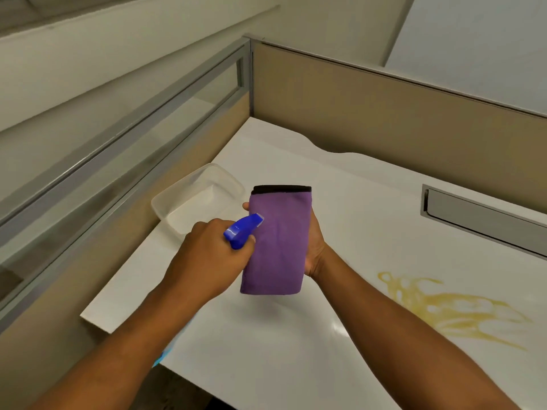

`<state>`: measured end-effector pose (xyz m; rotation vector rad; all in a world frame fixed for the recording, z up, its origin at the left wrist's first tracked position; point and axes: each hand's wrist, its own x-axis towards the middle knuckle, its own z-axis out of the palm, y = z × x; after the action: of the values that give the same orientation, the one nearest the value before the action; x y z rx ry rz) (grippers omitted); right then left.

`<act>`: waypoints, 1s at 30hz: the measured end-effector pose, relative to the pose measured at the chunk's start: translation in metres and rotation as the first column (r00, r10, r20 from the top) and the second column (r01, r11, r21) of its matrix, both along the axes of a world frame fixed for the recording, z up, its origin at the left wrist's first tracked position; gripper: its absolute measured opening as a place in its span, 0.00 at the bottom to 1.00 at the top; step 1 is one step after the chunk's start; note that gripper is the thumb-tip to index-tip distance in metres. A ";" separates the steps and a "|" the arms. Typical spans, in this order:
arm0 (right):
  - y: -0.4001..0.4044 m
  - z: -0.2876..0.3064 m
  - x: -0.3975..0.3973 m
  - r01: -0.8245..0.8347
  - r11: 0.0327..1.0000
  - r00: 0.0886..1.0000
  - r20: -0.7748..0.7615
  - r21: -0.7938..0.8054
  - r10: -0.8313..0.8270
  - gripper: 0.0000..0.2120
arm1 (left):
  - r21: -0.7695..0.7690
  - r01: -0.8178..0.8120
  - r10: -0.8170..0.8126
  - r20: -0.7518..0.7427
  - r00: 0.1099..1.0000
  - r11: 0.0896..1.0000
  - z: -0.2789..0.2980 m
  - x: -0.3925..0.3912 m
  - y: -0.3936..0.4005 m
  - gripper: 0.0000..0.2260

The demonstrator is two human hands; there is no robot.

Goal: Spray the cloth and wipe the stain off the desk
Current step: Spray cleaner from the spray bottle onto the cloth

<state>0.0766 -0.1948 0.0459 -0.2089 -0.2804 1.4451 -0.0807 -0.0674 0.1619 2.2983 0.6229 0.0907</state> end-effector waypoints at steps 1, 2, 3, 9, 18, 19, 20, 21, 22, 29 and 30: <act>-0.002 -0.001 0.001 0.018 1.000 1.000 -0.002 -0.011 -0.018 0.48 | 0.009 0.006 -0.005 -0.023 1.000 1.000 0.003 0.003 -0.005 0.16; -0.004 -0.002 0.003 0.046 0.998 0.999 0.013 -0.049 -0.046 0.47 | 0.018 0.012 -0.011 -0.043 0.999 1.000 0.005 0.006 -0.009 0.16; -0.006 -0.004 0.005 0.088 0.991 0.995 0.049 -0.101 -0.083 0.46 | 0.028 0.017 -0.016 -0.058 0.998 0.999 0.007 0.008 -0.013 0.16; -0.014 -0.004 0.007 0.282 0.928 0.948 0.221 -0.244 -0.230 0.45 | 0.066 0.026 -0.018 -0.116 0.993 0.998 0.016 0.017 -0.031 0.21; -0.018 0.007 0.011 0.325 0.908 0.943 0.163 -0.266 -0.290 0.49 | 0.121 0.129 -0.111 -0.150 0.982 0.984 0.021 0.012 -0.048 0.22; -0.018 0.008 0.012 0.319 0.912 0.944 0.165 -0.258 -0.284 0.49 | 0.113 0.124 -0.108 -0.143 0.984 0.986 0.020 0.012 -0.049 0.21; -0.019 0.008 0.012 0.311 0.917 0.947 0.161 -0.249 -0.277 0.49 | 0.104 0.121 -0.107 -0.135 0.985 0.987 0.019 0.014 -0.050 0.21; -0.019 0.008 0.012 0.304 0.921 0.950 0.153 -0.243 -0.273 0.48 | 0.097 0.122 -0.110 -0.126 0.986 0.988 0.019 0.015 -0.050 0.19; -0.019 0.007 0.011 0.301 0.922 0.951 0.146 -0.242 -0.272 0.48 | 0.094 0.125 -0.114 -0.116 0.987 0.988 0.019 0.017 -0.051 0.17; -0.017 0.001 0.007 0.387 0.870 0.921 0.180 -0.305 -0.346 0.45 | 0.127 0.162 -0.149 -0.104 0.983 0.979 0.023 0.028 -0.060 0.10; -0.017 0.001 0.006 0.391 0.868 0.919 0.179 -0.305 -0.351 0.46 | 0.132 0.161 -0.147 -0.110 0.983 0.978 0.023 0.030 -0.061 0.11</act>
<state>0.0826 -0.2121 0.0471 -0.5981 -0.0783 1.0867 -0.0505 -0.1284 0.1850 2.4921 0.4996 -0.0562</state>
